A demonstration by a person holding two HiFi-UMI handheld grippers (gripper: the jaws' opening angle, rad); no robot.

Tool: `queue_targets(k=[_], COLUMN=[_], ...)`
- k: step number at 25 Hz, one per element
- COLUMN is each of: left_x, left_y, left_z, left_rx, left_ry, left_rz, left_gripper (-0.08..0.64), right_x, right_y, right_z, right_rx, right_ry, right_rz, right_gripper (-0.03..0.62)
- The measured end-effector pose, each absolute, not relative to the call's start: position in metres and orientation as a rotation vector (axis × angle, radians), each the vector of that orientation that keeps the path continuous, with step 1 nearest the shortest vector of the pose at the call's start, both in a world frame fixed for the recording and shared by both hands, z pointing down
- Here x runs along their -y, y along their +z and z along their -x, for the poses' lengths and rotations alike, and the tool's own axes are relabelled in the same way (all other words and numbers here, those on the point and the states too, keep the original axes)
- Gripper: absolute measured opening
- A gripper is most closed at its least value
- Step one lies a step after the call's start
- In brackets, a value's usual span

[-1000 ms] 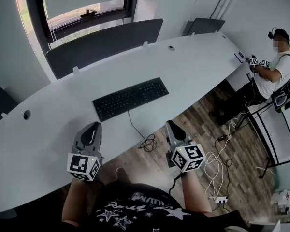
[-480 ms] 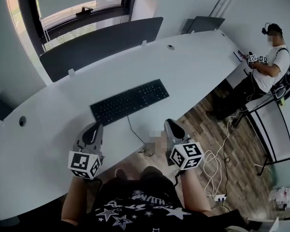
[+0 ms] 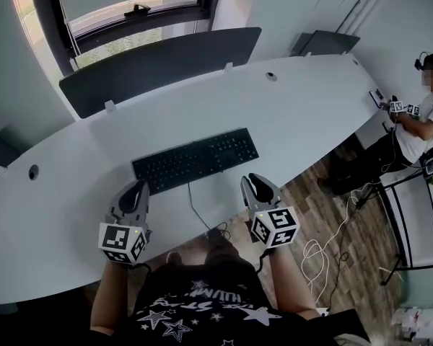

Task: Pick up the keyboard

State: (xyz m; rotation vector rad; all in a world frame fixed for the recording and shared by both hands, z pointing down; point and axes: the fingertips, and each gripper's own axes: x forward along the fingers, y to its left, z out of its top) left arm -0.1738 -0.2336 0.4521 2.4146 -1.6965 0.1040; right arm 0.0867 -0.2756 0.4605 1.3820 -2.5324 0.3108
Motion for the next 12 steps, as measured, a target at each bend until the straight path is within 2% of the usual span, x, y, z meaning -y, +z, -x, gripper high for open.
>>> queue_targets(k=[4, 8, 12], left_x=[0.244, 0.256, 0.265], left_y=[0.454, 0.456, 0.467], left_z=[0.154, 0.143, 0.135], left_rx=[1.723, 1.778, 1.834], left_ry=[0.150, 0.163, 0.216], left_rz=[-2.385, -2.301, -2.236], left_gripper=[0.025, 0.025, 0.026], right_x=[0.307, 0.330, 0.343], right_y=[0.477, 0.503, 0.520], right_z=[-0.089, -0.081, -0.064], right_rx=[2.524, 2.450, 2.427], right_ry=[0.298, 0.251, 0.141], right_rz=[-1.203, -0.943, -0.692], right_gripper=[0.119, 0.247, 0.348])
